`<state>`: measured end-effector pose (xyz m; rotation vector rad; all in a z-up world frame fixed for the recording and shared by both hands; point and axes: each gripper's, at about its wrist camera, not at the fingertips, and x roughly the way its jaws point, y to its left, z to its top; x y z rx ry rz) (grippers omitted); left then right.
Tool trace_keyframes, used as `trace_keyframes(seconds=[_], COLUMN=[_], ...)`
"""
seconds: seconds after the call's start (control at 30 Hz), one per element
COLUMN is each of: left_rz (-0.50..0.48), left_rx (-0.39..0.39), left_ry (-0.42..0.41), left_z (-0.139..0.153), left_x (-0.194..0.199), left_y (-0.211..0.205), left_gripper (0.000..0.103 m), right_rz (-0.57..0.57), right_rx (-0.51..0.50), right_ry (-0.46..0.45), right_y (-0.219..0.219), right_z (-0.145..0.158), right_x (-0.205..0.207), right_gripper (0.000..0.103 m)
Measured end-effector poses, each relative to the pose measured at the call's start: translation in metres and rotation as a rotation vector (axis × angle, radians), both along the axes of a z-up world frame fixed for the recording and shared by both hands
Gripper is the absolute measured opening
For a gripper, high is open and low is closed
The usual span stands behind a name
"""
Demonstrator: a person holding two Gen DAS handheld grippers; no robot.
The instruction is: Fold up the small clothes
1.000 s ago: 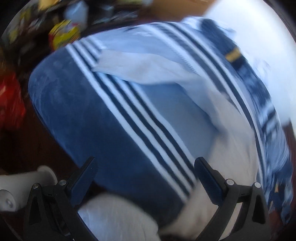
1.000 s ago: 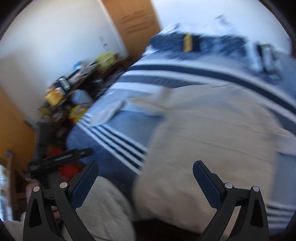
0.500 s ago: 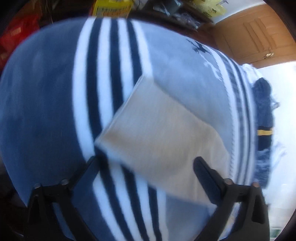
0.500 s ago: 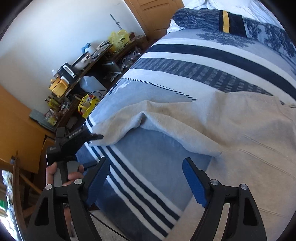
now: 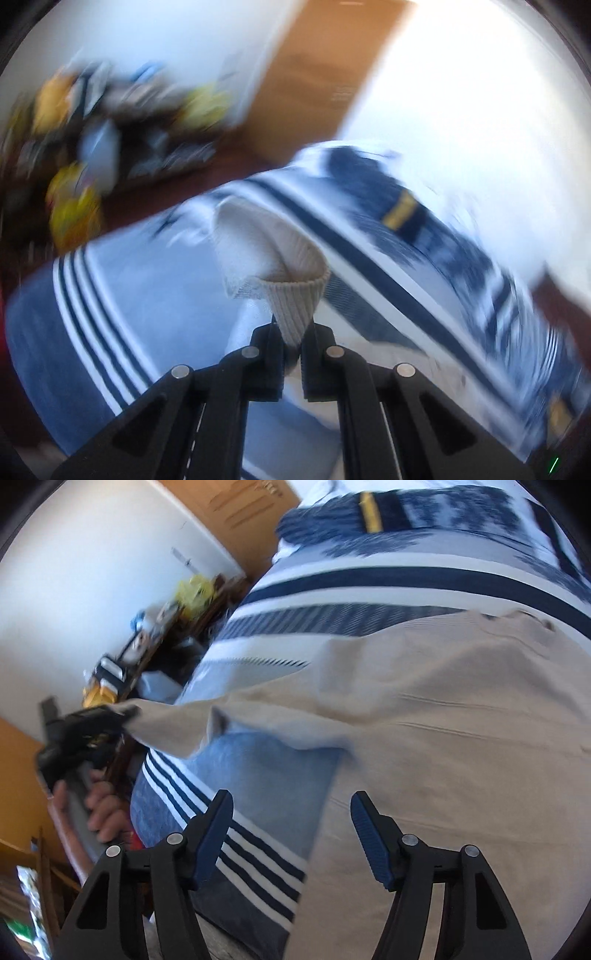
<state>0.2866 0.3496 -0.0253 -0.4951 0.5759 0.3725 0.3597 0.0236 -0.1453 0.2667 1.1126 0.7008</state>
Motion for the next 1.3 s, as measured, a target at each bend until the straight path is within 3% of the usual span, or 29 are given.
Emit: trace_keyframes(seconds=[0.07, 0.2, 0.27, 0.37, 0.43, 0.5, 0.6, 0.7, 0.83, 1.0, 1.03, 1.1, 1.13, 1.2, 1.27, 1.3], left_rz=[-0.188, -0.562, -0.730, -0.937, -1.039, -1.117, -1.181, -1.205, -1.217, -1.245, -1.256, -1.238, -1.221, -1.194, -1.159, -1.141], left_rx=[0.099, 0.163, 0.226, 0.257, 0.338, 0.358, 0.369, 0.482, 0.561, 0.606, 0.586, 0.566, 0.555, 0.482, 0.420, 0.389], left_ry=[-0.029, -0.038, 0.009, 0.111, 0.199, 0.295, 0.354, 0.338, 0.347, 0.382, 0.390, 0.400, 0.392, 0.374, 0.382, 0.393], left_z=[0.023, 0.018, -0.002, -0.051, -0.089, -0.125, -0.155, -0.158, -0.171, -0.180, -0.180, -0.174, -0.168, -0.152, -0.149, -0.151], left_x=[-0.007, -0.018, -0.024, -0.029, -0.036, -0.036, -0.047, -0.061, -0.069, -0.081, -0.083, -0.091, -0.095, -0.108, -0.115, -0.120], left_y=[-0.070, -0.185, -0.248, -0.311, -0.351, -0.368, -0.389, -0.400, -0.414, -0.418, -0.420, -0.421, -0.420, -0.416, -0.410, -0.406], left_gripper=[0.006, 0.006, 0.006, 0.006, 0.006, 0.006, 0.006, 0.006, 0.007, 0.007, 0.007, 0.007, 0.007, 0.010, 0.025, 0.040], right_rz=[-0.059, -0.181, -0.244, -0.312, -0.336, -0.347, -0.364, -0.353, -0.275, -0.200, -0.185, -0.167, -0.174, -0.192, -0.188, -0.190], right_rx=[0.028, 0.095, 0.136, 0.229, 0.286, 0.330, 0.335, 0.370, 0.436, 0.393, 0.372, 0.308, 0.287, 0.319, 0.315, 0.300], right_ry=[-0.003, 0.001, 0.027, 0.073, 0.129, 0.194, 0.271, 0.365, 0.390, 0.449, 0.466, 0.485, 0.493, 0.450, 0.353, 0.323], right_y=[-0.034, -0.114, -0.152, -0.205, -0.234, -0.252, -0.265, -0.266, -0.258, -0.234, -0.229, -0.215, -0.213, -0.219, -0.225, -0.227], right_z=[0.006, 0.012, 0.008, -0.009, -0.032, -0.061, -0.102, -0.135, -0.136, -0.139, -0.143, -0.147, -0.145, -0.128, -0.100, -0.092], right_x=[-0.003, -0.005, -0.002, -0.002, -0.004, -0.007, -0.015, -0.022, -0.019, -0.038, -0.040, -0.039, -0.041, -0.048, -0.060, -0.063], right_gripper=[0.071, 0.071, 0.071, 0.071, 0.072, 0.072, 0.072, 0.072, 0.072, 0.072, 0.066, 0.020, 0.005, 0.004, 0.004, 0.004])
